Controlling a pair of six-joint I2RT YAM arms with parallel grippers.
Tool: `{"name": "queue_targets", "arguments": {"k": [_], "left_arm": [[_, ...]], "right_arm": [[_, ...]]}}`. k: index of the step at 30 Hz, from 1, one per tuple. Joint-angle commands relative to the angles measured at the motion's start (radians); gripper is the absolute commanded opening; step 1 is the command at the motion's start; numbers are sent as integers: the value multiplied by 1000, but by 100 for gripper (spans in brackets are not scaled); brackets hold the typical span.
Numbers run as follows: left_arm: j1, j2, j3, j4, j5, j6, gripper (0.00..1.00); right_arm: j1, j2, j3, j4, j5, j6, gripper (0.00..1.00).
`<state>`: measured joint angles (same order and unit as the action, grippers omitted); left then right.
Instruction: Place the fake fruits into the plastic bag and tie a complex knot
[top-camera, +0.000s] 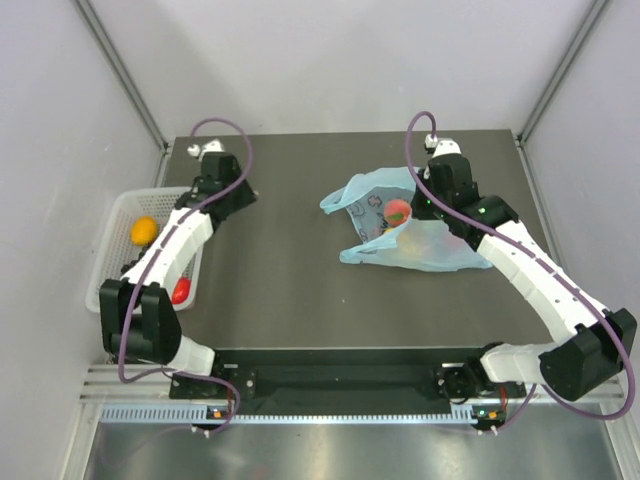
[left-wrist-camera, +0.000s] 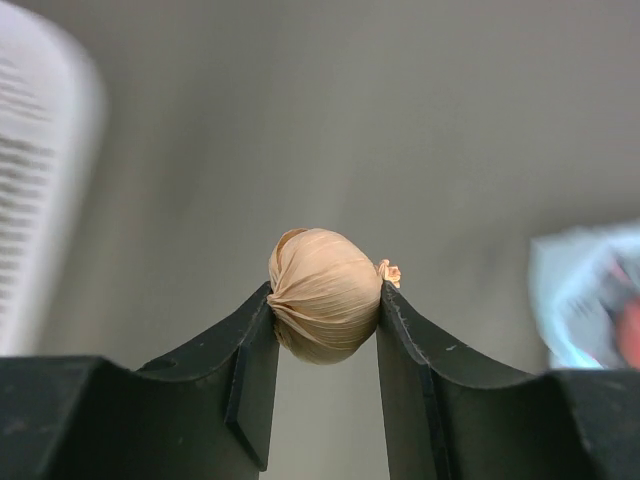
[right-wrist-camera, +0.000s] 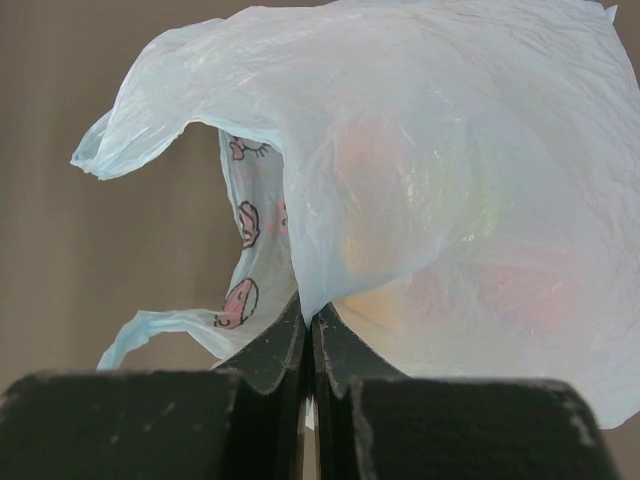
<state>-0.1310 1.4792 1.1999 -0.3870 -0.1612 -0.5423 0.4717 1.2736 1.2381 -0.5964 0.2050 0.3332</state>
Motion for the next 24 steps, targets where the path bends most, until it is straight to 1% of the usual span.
{"name": "queue_targets", "arguments": {"k": [1, 2, 3, 4, 9, 10, 13, 17, 18, 20, 22, 24], "left_arm": [[-113, -42, -37, 82, 65, -71, 37], [-143, -39, -40, 97, 58, -88, 37], [-204, -34, -51, 137, 58, -91, 37], [-232, -28, -54, 154, 57, -100, 37], [-402, 96, -1, 230, 35, -124, 37], [-424, 148, 15, 259, 35, -113, 37], [-502, 249, 98, 278, 38, -85, 37], [-591, 326, 144, 341, 55, -73, 37], [-605, 334, 145, 346, 30, -80, 36], [-648, 337, 120, 408, -3, -97, 36], [-689, 326, 107, 421, -79, -113, 36], [-713, 314, 90, 450, -118, -107, 36]], "right_arm": [[-16, -29, 3, 44, 2, 6, 0], [-16, -31, -5, 52, 2, 7, 0], [-16, -36, -9, 55, 1, 12, 0], [-15, -39, -14, 58, -1, 13, 0], [-16, -54, -20, 60, -12, 24, 0], [-15, -60, -19, 58, -10, 23, 0], [-16, -63, -14, 50, 0, 23, 0], [-16, -68, -20, 52, 5, 29, 0], [-16, -66, -20, 53, 5, 30, 0], [-16, -66, -16, 52, 7, 30, 0], [-16, -60, -11, 55, 8, 32, 0], [-16, -59, -8, 53, 10, 29, 0]]}}
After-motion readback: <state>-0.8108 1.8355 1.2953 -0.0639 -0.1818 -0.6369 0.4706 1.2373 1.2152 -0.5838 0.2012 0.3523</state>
